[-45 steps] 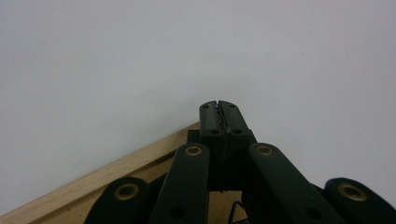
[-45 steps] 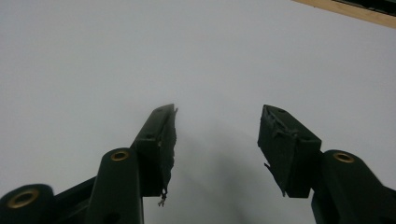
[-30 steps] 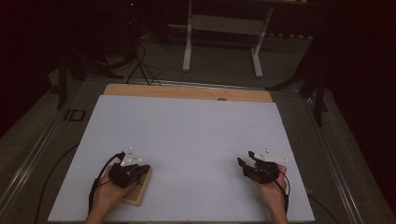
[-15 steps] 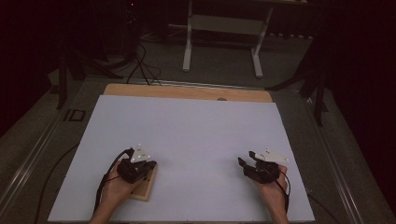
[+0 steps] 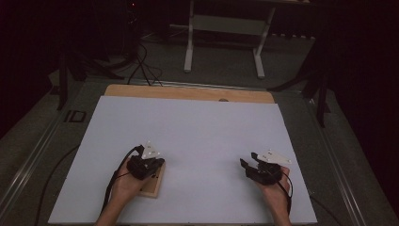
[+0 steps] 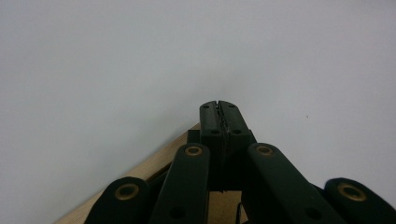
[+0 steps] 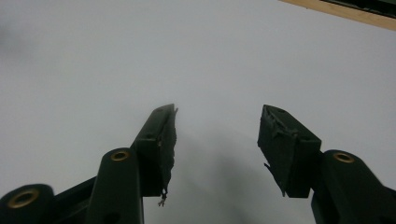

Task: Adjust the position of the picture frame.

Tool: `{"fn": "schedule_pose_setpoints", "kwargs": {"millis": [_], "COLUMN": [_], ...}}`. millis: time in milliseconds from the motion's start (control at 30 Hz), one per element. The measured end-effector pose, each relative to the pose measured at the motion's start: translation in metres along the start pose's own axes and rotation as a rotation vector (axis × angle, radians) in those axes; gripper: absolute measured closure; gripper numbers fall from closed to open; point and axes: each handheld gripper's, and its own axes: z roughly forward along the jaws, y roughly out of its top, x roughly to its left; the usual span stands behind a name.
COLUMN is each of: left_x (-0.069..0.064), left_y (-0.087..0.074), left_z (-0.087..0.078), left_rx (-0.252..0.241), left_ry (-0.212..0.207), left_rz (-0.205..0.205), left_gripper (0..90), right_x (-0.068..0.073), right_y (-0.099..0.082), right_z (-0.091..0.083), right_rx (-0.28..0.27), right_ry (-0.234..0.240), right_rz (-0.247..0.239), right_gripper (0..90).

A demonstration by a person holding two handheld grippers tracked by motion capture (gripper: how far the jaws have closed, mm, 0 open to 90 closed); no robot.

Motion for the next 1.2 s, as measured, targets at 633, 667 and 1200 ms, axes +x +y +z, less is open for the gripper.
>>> {"fn": "schedule_pose_setpoints", "kwargs": {"millis": [633, 667, 1200], "left_x": [-0.007, -0.008, -0.011], "left_y": [0.02, 0.021, 0.044], "left_z": [0.02, 0.022, 0.043], "left_rx": [-0.013, -0.014, -0.011], "left_ry": [0.025, 0.026, 0.038], "left_rz": [-0.01, -0.01, -0.015], "left_gripper": [89.8, 89.8, 89.8], "right_x": [-0.001, -0.001, -0.002], "right_y": [0.0, 0.0, 0.0], "right_z": [-0.001, -0.001, -0.001], "right_rx": [-0.002, -0.003, -0.005], "right_ry": [-0.001, -0.001, 0.0], "right_rz": [0.001, 0.001, 0.003], "right_gripper": [46.1, 46.1, 46.1]}}
